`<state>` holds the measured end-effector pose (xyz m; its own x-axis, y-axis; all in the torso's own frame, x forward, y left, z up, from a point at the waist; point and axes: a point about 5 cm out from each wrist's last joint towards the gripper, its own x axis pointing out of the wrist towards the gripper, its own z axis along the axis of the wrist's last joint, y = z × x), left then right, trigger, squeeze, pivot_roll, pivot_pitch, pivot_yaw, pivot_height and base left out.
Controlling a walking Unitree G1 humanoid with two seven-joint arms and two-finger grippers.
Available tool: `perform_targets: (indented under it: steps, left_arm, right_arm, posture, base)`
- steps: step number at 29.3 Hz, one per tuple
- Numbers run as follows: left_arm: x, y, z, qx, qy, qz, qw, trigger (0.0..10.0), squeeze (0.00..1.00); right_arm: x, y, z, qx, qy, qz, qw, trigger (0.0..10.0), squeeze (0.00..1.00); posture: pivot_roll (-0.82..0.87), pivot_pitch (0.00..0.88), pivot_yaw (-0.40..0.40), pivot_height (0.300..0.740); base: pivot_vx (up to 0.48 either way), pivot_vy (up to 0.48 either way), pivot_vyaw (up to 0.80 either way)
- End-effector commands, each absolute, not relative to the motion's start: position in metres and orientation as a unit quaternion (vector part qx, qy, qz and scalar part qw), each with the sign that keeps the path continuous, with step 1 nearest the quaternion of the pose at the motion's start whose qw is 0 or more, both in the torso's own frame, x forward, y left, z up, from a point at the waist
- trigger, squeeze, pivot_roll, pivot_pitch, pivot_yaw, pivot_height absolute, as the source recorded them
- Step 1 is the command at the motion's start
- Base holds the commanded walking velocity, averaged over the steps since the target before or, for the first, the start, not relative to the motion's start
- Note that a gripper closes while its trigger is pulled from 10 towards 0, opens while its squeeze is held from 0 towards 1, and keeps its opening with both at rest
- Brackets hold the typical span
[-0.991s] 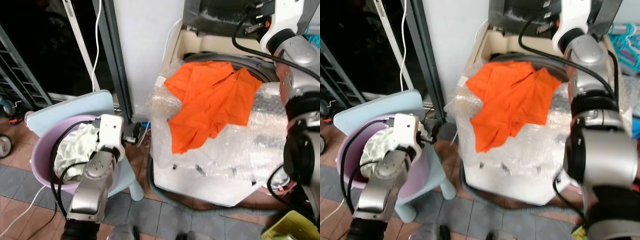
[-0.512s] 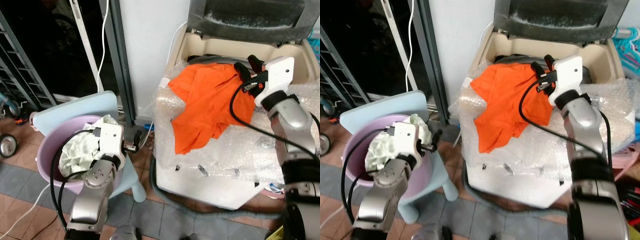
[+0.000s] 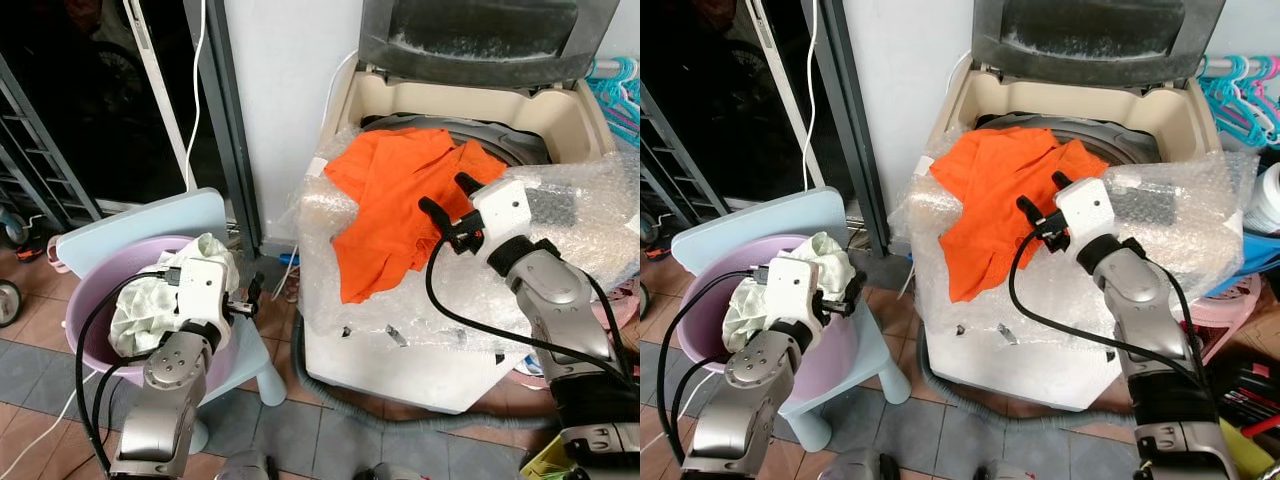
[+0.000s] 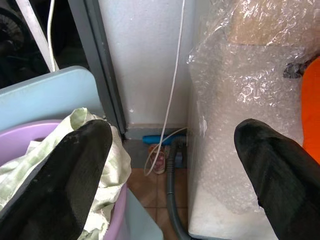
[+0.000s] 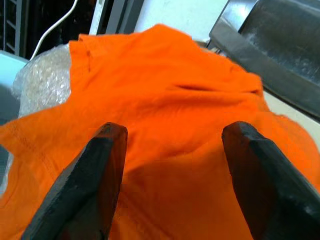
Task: Clothes washing
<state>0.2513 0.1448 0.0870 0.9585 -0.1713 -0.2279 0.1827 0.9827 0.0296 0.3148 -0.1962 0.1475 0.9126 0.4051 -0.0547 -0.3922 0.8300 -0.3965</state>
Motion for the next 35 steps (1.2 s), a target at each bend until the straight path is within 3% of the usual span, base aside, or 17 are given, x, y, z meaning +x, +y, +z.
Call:
perform_targets:
  steps: [1,6,7,8,9,11,12,35]
  left_arm:
    - [0.252,0.145,0.091,0.024,0.108,-0.088,0.99,10.0,0.0]
    - [0.255,0.144,0.089,0.032,0.111,-0.092,0.989,10.0,0.0]
    - [0.256,0.143,0.089,0.035,0.112,-0.092,0.989,10.0,0.0]
    - [0.256,0.143,0.089,0.036,0.112,-0.092,0.989,10.0,0.0]
    - [0.256,0.143,0.089,0.038,0.113,-0.092,0.989,10.0,0.0]
    - [0.256,0.143,0.089,0.038,0.113,-0.092,0.989,10.0,0.0]
    - [0.255,0.145,0.088,0.043,0.115,-0.089,0.988,10.0,0.0]
    - [0.257,0.138,0.086,0.057,0.112,-0.081,0.989,10.0,0.0]
  right_arm:
    - [0.315,-0.193,0.143,-0.204,0.002,0.213,0.956,10.0,1.0]
    - [0.319,-0.189,0.122,-0.187,0.063,0.195,0.961,10.0,1.0]
    - [0.323,-0.19,0.118,-0.175,0.076,0.176,0.966,3.1,1.0]
    - [0.324,-0.191,0.117,-0.173,0.079,0.171,0.967,3.1,1.0]
    - [0.325,-0.191,0.117,-0.17,0.081,0.166,0.968,0.0,0.96]
    - [0.326,-0.191,0.117,-0.17,0.083,0.164,0.968,0.0,0.96]
    - [0.332,-0.192,0.119,-0.165,0.084,0.151,0.971,0.0,0.0]
    - [0.353,-0.197,0.125,-0.158,0.099,0.135,0.973,0.0,0.0]
  posture:
    - [-0.08,0.0,0.01,0.74]
    - [-0.08,0.0,0.016,0.74]
    - [-0.07,0.0,0.017,0.74]
    - [-0.07,0.0,0.017,0.74]
    - [-0.07,0.0,0.017,0.74]
    - [-0.07,0.0,0.016,0.74]
    - [-0.07,0.0,0.011,0.74]
    - [-0.08,0.0,-0.007,0.74]
  base:
    - [0.0,0.0,0.0]
    - [0.0,0.0,0.0]
    - [0.0,0.0,0.0]
    - [0.0,0.0,0.0]
    - [0.0,0.0,0.0]
    - [0.0,0.0,0.0]
    - [0.0,0.0,0.0]
    - [0.0,0.0,0.0]
